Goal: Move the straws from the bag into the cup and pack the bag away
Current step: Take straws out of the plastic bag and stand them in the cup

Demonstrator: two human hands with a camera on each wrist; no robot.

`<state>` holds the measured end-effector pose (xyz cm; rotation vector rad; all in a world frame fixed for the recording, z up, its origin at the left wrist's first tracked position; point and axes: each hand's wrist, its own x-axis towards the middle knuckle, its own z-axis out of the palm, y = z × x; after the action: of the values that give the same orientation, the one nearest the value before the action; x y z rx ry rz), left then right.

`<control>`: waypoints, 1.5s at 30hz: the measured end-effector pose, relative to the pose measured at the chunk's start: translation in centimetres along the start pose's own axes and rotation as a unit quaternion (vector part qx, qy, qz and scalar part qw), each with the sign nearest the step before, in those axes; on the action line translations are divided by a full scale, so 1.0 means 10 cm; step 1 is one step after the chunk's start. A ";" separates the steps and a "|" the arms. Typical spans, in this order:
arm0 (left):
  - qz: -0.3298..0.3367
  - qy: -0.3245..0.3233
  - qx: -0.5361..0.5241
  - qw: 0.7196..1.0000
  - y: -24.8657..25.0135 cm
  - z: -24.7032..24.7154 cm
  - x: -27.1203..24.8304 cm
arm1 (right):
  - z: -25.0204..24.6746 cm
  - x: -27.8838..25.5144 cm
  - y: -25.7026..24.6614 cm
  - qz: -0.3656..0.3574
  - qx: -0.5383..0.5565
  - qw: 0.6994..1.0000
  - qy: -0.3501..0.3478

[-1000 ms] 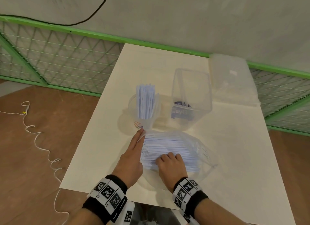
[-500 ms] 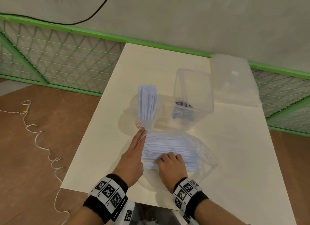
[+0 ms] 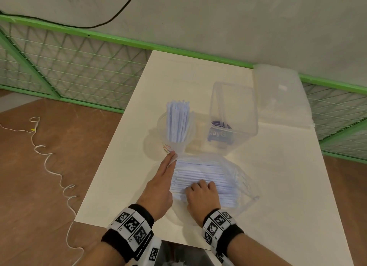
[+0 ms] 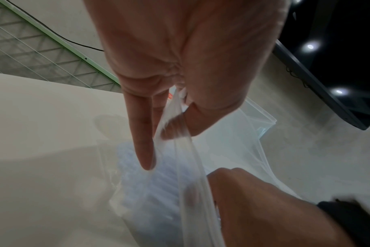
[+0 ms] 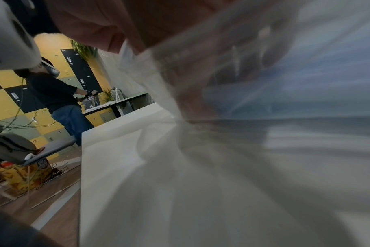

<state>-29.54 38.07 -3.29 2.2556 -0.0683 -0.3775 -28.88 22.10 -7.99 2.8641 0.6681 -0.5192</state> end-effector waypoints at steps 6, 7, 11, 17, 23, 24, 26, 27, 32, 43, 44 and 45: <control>0.003 -0.002 -0.004 1.000 0.01 0.01 -0.01 | -0.02 0.02 -0.01 -0.007 -0.016 1.000 -0.026; 0.004 -0.002 -0.006 1.000 0.01 0.01 -0.01 | -0.02 0.02 -0.02 -0.010 -0.019 0.999 -0.031; 0.005 0.000 -0.005 1.000 0.03 0.00 -0.02 | -0.01 0.00 -0.03 -0.012 -0.018 0.999 -0.030; -0.007 -0.001 -0.005 1.000 0.04 -0.02 -0.03 | -0.01 0.00 -0.02 -0.022 -0.003 0.999 -0.031; -0.009 0.001 -0.008 1.000 0.02 -0.06 -0.03 | -0.06 -0.13 0.08 -0.023 0.110 0.993 0.021; -0.008 0.002 -0.009 1.000 0.02 -0.07 -0.03 | -0.06 -0.14 0.11 -0.023 0.127 0.991 0.030; -0.007 0.003 -0.007 1.000 0.02 -0.07 -0.03 | -0.05 -0.15 0.16 -0.026 0.138 0.989 0.038; -0.007 0.002 -0.007 1.000 0.02 -0.06 -0.03 | -0.04 -0.16 0.17 -0.031 0.133 0.990 0.034; -0.017 0.001 -0.008 1.000 0.05 -0.05 -0.01 | 0.02 -0.14 0.14 -0.047 0.093 0.995 0.000; -0.010 0.007 -0.008 1.000 0.05 -0.09 -0.01 | -0.05 -0.12 0.14 -0.040 0.112 0.993 0.024; -0.008 0.008 -0.009 1.000 0.05 -0.10 -0.01 | -0.07 -0.15 0.16 -0.039 0.123 0.991 0.038; -0.007 0.008 -0.010 1.000 0.05 -0.11 -0.01 | -0.11 -0.19 0.17 -0.029 0.139 0.989 0.041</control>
<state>-29.26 38.55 -2.25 2.2392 -0.0404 -0.3661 -29.33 20.06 -6.19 3.1494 0.7478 -0.5452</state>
